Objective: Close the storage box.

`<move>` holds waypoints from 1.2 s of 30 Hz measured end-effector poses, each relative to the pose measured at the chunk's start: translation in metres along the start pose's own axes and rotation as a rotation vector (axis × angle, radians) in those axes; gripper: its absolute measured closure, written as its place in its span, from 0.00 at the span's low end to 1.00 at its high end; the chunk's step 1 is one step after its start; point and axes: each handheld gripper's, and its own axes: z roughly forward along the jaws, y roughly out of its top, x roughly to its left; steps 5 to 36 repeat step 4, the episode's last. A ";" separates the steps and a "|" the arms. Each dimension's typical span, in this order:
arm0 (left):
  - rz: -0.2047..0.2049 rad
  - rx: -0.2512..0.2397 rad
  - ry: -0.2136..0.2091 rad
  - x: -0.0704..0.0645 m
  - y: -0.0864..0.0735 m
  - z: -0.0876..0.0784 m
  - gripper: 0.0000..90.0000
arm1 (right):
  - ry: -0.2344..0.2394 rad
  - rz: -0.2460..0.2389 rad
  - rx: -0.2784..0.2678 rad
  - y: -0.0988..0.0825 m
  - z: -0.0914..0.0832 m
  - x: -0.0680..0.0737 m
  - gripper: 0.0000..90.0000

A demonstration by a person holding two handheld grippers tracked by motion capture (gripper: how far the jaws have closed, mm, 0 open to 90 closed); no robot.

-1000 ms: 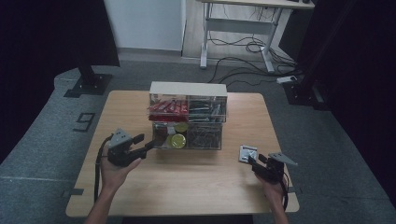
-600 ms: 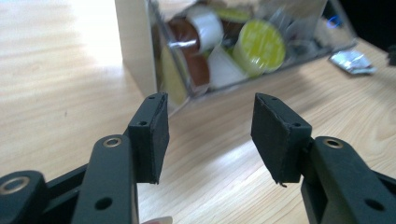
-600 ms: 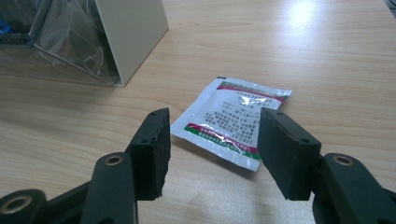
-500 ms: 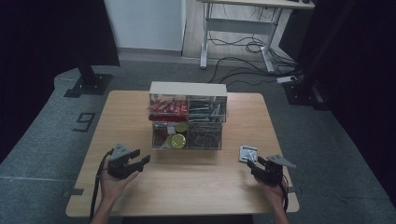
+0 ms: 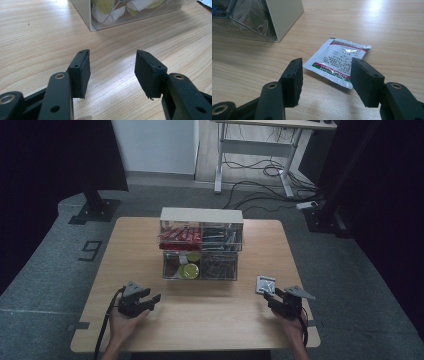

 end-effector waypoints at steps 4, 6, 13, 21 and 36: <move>0.028 0.011 0.015 0.000 -0.002 0.003 0.50 | 0.001 -0.005 0.000 0.000 0.000 0.000 0.47; 0.028 0.011 0.015 0.000 -0.002 0.003 0.50 | 0.001 -0.005 0.000 0.000 0.000 0.000 0.47; 0.028 0.011 0.015 0.000 -0.002 0.003 0.50 | 0.001 -0.005 0.000 0.000 0.000 0.000 0.47; 0.028 0.011 0.015 0.000 -0.002 0.003 0.50 | 0.001 -0.005 0.000 0.000 0.000 0.000 0.47; 0.028 0.011 0.015 0.000 -0.002 0.003 0.50 | 0.001 -0.005 0.000 0.000 0.000 0.000 0.47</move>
